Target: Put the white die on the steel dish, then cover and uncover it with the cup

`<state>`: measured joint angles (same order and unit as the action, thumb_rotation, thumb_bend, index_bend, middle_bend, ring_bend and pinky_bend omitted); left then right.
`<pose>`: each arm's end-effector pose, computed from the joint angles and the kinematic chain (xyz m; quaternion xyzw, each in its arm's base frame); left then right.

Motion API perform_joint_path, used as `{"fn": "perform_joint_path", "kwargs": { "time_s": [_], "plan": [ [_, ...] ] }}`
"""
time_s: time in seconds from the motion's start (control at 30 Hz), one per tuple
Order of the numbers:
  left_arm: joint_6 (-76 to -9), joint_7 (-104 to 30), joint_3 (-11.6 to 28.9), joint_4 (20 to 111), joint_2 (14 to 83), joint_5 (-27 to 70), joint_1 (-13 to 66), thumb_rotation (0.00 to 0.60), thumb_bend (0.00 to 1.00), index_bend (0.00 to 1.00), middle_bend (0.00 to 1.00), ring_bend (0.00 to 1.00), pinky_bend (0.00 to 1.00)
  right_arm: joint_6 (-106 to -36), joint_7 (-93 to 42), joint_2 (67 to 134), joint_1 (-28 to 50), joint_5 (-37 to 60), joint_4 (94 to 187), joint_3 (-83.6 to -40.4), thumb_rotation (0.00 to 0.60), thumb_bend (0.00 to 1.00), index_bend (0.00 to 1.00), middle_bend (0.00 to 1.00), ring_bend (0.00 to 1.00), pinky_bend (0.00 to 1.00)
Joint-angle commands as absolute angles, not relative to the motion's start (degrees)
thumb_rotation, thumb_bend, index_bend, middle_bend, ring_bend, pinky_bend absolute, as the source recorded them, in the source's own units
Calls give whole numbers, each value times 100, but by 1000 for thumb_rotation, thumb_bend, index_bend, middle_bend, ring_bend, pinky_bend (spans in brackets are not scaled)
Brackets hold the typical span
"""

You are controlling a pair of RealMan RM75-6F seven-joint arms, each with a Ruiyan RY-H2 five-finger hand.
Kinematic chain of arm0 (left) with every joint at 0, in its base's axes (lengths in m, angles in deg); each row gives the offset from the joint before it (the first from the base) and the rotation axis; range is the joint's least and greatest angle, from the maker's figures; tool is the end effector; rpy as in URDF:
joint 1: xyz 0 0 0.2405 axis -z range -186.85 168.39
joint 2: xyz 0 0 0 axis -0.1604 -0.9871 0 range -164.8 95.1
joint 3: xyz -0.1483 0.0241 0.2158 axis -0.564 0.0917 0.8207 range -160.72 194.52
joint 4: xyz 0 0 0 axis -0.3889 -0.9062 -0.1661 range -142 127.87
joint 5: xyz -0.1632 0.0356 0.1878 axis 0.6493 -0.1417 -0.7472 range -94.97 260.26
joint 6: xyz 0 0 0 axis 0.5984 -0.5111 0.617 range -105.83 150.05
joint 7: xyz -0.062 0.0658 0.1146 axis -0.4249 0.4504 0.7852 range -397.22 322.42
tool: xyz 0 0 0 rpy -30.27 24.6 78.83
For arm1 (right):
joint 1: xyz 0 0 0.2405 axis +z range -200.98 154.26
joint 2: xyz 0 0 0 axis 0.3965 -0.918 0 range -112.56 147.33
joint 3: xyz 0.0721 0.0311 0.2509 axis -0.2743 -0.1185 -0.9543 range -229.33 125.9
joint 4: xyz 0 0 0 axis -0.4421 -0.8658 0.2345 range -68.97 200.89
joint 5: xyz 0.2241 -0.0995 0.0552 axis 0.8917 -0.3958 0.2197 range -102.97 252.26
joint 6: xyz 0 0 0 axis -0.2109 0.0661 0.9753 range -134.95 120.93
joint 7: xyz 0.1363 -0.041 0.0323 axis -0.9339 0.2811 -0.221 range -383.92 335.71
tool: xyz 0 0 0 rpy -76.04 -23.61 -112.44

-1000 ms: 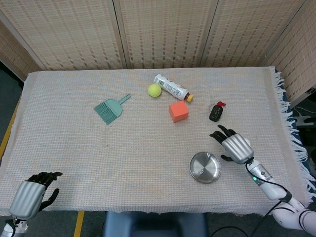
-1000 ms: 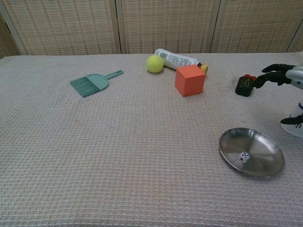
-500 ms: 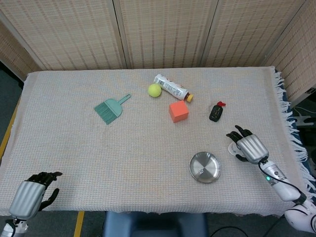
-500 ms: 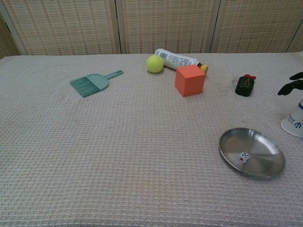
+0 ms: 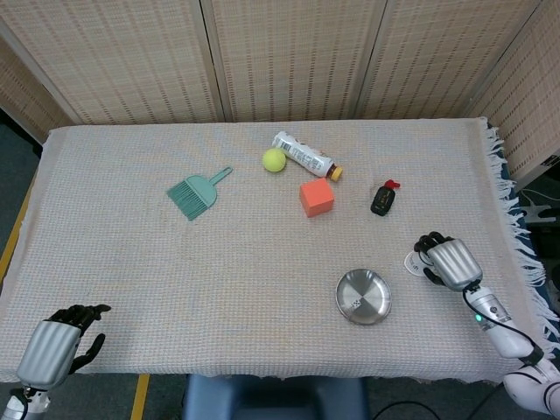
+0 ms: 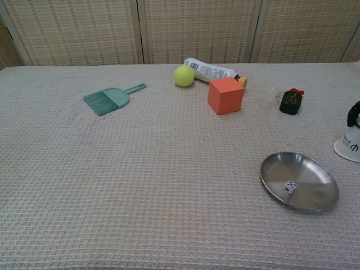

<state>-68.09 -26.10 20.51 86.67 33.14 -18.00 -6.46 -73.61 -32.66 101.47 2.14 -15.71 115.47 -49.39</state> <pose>-0.2935 0.1418 0.0846 -0.6768 -0.3130 -0.3960 0.5359 -0.3847 -0.3212 0.0484 0.7594 -0.2841 0.2783 0.5149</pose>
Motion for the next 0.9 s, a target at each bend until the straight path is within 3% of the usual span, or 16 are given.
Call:
{"fn": "perform_joint_path", "kwargs": {
  "time_s": [0.03, 0.23, 0.43, 0.7, 0.9],
  "plan": [
    [-6809, -2613, 2050, 8668, 3314, -1801, -646, 600, 363, 314, 438, 379, 524, -7583, -3303, 10371, 151, -1598, 11249, -5006, 600, 312, 532, 467, 438, 763],
    [-6805, -2605, 2050, 8668, 3317, -1803, -643, 600, 363, 314, 438, 379, 524, -8008, -3424, 10488, 161, -1743, 11237, -5081, 600, 333, 590, 523, 500, 800],
    [-6800, -2593, 2051, 8677, 3315, -1797, -645, 600, 364, 314, 439, 381, 524, -8284, -3558, 10152, 339, -2037, 12341, -5094, 600, 333, 590, 523, 500, 801],
    [-6810, -2644, 2046, 8683, 3295, -1782, -647, 600, 361, 314, 439, 388, 525, -6988, -4260, 9103, 860, -1875, 14599, -4927, 600, 333, 590, 523, 500, 808],
    [-6819, -2657, 2035, 8692, 3287, -1766, -651, 600, 362, 315, 439, 388, 525, -6693, -3911, 9154, 974, -1864, 14778, -4896, 600, 333, 590, 523, 500, 808]
  ]
}}
